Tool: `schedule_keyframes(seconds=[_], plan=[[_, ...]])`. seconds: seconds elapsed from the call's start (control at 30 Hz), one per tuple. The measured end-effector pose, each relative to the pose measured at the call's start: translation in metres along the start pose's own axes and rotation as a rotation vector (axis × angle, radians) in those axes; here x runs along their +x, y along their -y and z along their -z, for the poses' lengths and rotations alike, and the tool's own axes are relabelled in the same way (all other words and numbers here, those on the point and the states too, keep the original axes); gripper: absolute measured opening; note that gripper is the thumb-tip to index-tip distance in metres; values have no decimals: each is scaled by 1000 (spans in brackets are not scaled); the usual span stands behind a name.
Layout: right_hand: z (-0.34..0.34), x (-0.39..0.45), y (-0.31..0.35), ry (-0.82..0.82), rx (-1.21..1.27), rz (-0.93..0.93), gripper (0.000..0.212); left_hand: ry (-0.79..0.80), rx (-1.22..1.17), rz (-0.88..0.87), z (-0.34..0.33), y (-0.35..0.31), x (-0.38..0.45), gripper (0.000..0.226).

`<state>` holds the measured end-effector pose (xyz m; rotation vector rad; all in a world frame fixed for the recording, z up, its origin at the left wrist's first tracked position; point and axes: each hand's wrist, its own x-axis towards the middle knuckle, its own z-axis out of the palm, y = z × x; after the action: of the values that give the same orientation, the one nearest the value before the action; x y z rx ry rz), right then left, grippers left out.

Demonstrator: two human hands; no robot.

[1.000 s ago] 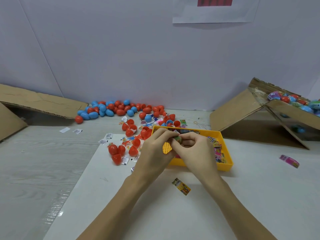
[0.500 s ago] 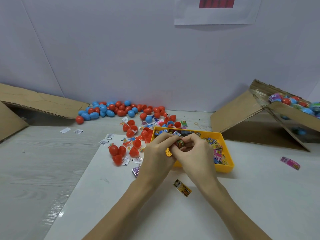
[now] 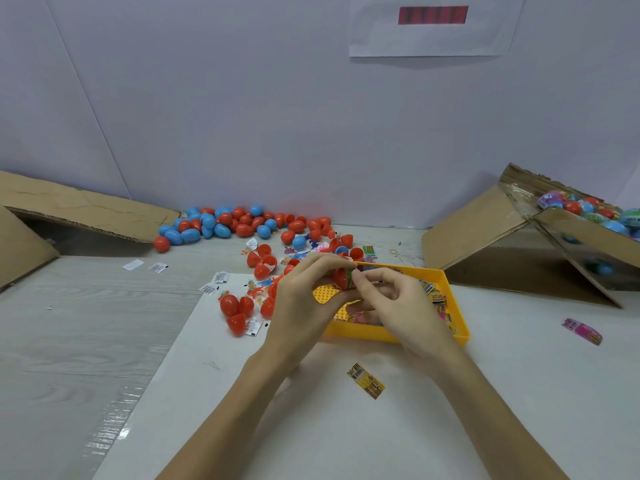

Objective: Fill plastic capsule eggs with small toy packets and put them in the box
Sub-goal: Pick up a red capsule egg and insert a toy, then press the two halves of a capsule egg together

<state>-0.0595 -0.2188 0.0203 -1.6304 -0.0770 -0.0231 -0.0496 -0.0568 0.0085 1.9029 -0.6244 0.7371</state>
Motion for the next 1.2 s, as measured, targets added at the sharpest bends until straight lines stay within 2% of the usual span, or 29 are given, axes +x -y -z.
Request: schedule_keyframes(seconds=[0.1,0.17,0.27,0.33,0.5,0.63,0.83,0.9,0.97,1.03,1.13,1.2], plan=[[3,0,-1,-6,59,22,28,90,-103,52,0,0,1,42],[3,2,-2,-41,80,46,24,132,-218,170,-1,0,2,46],[4,4,-4,-72,84,65,27,52,-307,358,1,1,5,32],[5,4,-6,-64,42,66,30,16,-343,392,2,2,6,23],[1,4,-3,23,233,4,24,-31,-306,331,2,3,6,26],[0,4,-6,-4,95,7,24,16,-264,260,3,3,5,32],[5,4,-5,17,116,-4,20,86,-304,212,5,12,5,31],[6,4,-5,20,138,-42,25,61,-199,189,2,15,4,33],[11,4,-4,24,209,-97,28,34,45,120,-1,24,0,32],[23,9,5,27,321,-140,28,88,270,49,0,34,-5,28],[65,29,39,-25,681,-113,32,155,373,79,-1,41,-8,24],[100,44,70,-174,964,7,34,158,385,67,-2,42,-8,21]])
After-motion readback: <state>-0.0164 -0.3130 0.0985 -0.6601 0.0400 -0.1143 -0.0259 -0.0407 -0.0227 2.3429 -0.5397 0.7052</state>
